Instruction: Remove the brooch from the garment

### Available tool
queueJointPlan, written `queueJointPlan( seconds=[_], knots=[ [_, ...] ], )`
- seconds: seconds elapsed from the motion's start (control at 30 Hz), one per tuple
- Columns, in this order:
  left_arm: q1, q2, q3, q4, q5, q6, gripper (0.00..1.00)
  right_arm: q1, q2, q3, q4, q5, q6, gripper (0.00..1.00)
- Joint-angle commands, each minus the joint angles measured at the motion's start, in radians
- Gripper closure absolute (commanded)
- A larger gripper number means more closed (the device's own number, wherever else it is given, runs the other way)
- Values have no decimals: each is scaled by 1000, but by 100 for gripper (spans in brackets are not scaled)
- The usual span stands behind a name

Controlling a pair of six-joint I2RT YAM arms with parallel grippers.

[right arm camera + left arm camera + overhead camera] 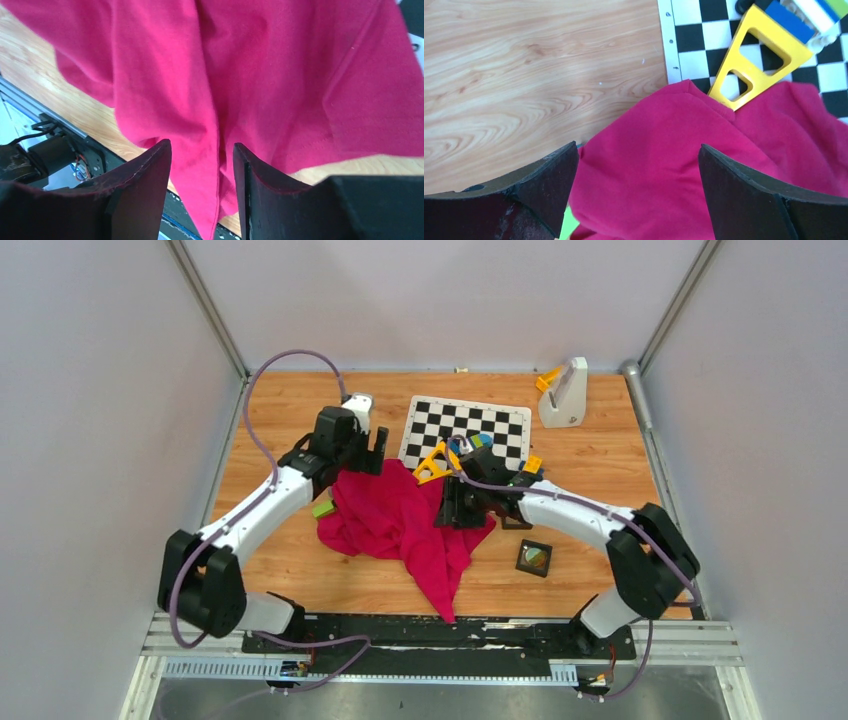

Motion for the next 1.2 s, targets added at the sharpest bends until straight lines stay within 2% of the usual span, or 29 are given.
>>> queueJointPlan(
  seconds=[0.0,0.17,0.27,0.3,0.33,0.37,0.4,0.43,0.47,0.5,0.57,0.77,0.87,0.93,1.07,1.17],
  knots=[
    [27,115,67,-11,118,129,5,2,107,73,75,-55,-34,51],
    [74,242,121,-17,299,151,14,1,214,106,129,-124,-47,55],
    [95,303,155,-52,422,162,23,1,255,125,150,-179,-55,64],
    [104,334,177,-61,475,162,32,1,262,133,153,-190,-59,70],
    [108,348,188,-84,499,162,39,1,266,140,150,-196,-64,82],
    [118,373,210,-96,541,161,53,-1,268,155,132,-193,-69,98],
    [123,389,220,-114,558,161,60,-5,267,172,109,-182,-74,100],
    [130,394,234,-120,574,159,72,-10,259,185,88,-165,-79,100],
    [131,398,239,-128,574,159,78,-16,245,195,73,-154,-83,100],
    [134,398,250,-132,566,160,89,-28,227,204,59,-147,-88,100],
    [134,386,268,-147,542,162,100,-57,183,226,23,-130,-101,100],
    [136,266,345,-181,436,119,100,-175,55,365,-109,-90,-151,100],
    [136,176,437,-185,357,63,100,-228,26,487,-168,-73,-181,100],
    [138,137,525,-204,293,36,100,-257,29,621,-247,-46,-206,100],
    [143,95,760,-317,167,16,100,-308,95,1008,-433,-4,-258,100],
    [145,61,900,-340,123,12,100,-330,140,1278,-524,3,-281,100]
  ],
)
